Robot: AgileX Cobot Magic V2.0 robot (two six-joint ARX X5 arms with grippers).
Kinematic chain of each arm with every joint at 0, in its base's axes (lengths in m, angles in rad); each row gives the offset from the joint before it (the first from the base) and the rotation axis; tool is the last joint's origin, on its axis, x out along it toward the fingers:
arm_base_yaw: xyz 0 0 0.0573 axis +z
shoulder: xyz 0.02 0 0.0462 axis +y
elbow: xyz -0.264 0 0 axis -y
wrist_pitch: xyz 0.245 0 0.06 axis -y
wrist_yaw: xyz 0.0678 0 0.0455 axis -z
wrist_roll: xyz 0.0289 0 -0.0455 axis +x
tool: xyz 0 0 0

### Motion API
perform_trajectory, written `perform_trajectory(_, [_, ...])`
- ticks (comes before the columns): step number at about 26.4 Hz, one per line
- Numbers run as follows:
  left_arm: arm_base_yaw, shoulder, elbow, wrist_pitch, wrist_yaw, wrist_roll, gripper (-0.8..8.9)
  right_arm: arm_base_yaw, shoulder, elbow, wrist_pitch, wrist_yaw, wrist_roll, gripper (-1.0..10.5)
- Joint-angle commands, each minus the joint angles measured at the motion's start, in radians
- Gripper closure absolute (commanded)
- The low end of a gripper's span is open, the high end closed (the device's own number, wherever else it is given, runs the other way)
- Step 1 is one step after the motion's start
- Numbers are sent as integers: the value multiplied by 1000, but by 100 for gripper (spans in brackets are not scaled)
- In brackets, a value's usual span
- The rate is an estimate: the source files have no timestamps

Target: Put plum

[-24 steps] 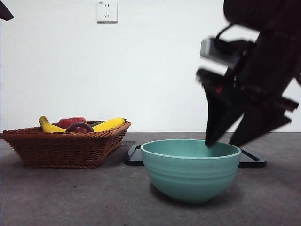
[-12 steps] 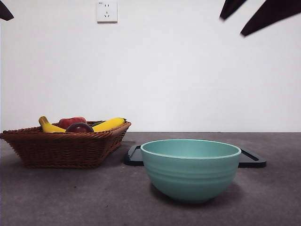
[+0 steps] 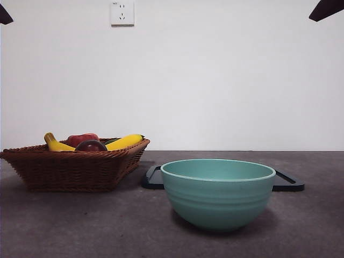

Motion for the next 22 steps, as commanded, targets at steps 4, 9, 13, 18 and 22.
perform_trajectory(4, [-4, 6, 19, 2, 5, 15, 413, 9, 8, 17, 7, 0, -13, 716])
perform_trajectory(9, [-4, 6, 19, 2, 5, 15, 418, 9, 8, 17, 7, 0, -13, 716])
perform_trajectory(13, [-4, 6, 19, 1, 5, 15, 611, 9, 8, 17, 6, 0, -19, 810])
perform_trajectory(18, [-4, 6, 19, 1, 5, 15, 805, 9, 8, 17, 6, 0, -39, 942])
perform_trajectory(22, [-4, 6, 19, 2, 5, 15, 805, 9, 7, 17, 7, 1, -38, 942])
